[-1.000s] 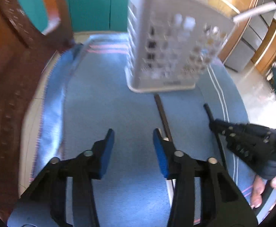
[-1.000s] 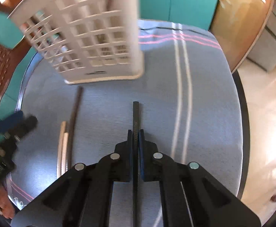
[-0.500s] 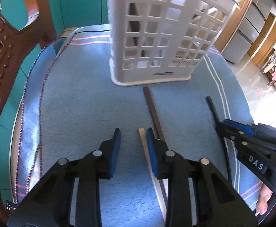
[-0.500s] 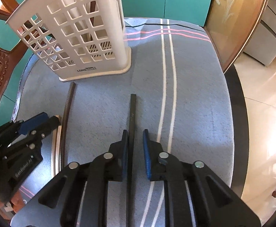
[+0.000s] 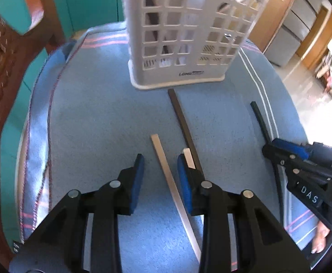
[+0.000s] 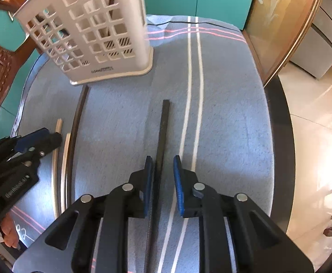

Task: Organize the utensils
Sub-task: 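Align left tool over a light wooden chopstick while right tool aligns over a black one, then grasp and lift the wooden chopstick with left tool while right lifts the black one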

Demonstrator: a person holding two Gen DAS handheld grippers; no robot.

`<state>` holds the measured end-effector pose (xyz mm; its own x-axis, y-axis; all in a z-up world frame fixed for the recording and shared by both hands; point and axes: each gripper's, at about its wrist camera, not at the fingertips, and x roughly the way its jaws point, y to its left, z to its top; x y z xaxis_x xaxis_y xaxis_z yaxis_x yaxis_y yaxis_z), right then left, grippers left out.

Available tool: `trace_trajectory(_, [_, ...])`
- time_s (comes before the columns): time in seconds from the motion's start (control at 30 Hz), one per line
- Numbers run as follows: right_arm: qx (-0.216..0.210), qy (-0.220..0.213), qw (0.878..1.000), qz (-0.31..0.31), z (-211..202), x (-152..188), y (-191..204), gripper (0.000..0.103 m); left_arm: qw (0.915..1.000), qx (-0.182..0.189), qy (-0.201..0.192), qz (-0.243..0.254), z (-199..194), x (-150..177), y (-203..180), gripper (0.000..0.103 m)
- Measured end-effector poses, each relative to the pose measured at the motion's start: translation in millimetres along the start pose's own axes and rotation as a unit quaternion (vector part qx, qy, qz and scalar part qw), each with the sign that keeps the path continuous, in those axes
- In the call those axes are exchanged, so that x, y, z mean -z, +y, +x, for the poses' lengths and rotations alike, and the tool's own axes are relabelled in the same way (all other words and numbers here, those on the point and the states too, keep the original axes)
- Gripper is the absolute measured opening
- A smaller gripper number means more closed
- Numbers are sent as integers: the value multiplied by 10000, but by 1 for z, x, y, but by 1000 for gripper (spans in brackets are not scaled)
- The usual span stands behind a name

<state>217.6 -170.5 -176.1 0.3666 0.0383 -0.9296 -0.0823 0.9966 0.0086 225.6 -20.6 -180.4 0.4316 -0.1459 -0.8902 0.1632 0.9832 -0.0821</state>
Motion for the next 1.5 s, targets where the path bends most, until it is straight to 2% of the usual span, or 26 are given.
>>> trace_trajectory(0.03, [25, -22, 10000, -27, 1, 0, 2, 19, 9999, -40, -23, 106, 0, 0, -3, 27])
trace_trajectory(0.07, [20, -36, 10000, -41, 1, 0, 3, 19, 9998, -69, -46, 184, 0, 2, -6, 19])
trace_trajectory(0.1, [-19, -62, 10000, -53, 2, 0, 4, 15, 9995, -77, -77, 298, 1, 2, -8, 14])
trace_trajectory(0.17, [-103, -92, 9999, -18, 2, 0, 6, 8, 9992, -15, -114, 391, 3, -1, -10, 13])
trace_trajectory(0.3, [-653, -97, 9971, 386, 3, -2, 0, 6, 9976, 159, -217, 644, 3, -3, -23, 9])
trace_trajectory(0.37, [-1128, -52, 9905, 782, 5, -3, -10, 6, 9968, 106, -270, 739, 9, -10, -33, 8])
trace_trajectory(0.43, [-1282, -4, 9862, 1050, 6, -5, -19, 6, 9976, 41, -224, 652, 10, -11, -31, 8])
trace_trajectory(0.57, [-1054, -28, 9893, 1006, 6, -8, -24, 7, 9981, -117, -211, 570, 9, -12, -23, 10])
trace_trajectory(0.67, [-789, -136, 9939, 753, 3, -8, -17, 11, 9987, -269, -153, 415, 12, -13, -18, 23])
trace_trajectory(0.8, [-97, -407, 9988, 264, -2, -6, -2, 18, 9986, -357, -147, 360, 6, -6, -8, 32])
trace_trajectory(0.87, [35, -422, 9990, 117, 0, -6, 4, 18, 9985, -410, -146, 341, 8, -6, -9, 35])
trace_trajectory(1.07, [227, -434, 9988, 62, 8, -3, 9, 20, 9983, -436, -156, 343, 1, -1, -2, 37])
trace_trajectory(1.5, [243, -465, 9986, 56, 5, -1, 18, 25, 9980, -530, -148, 295, 0, 1, -2, 43])
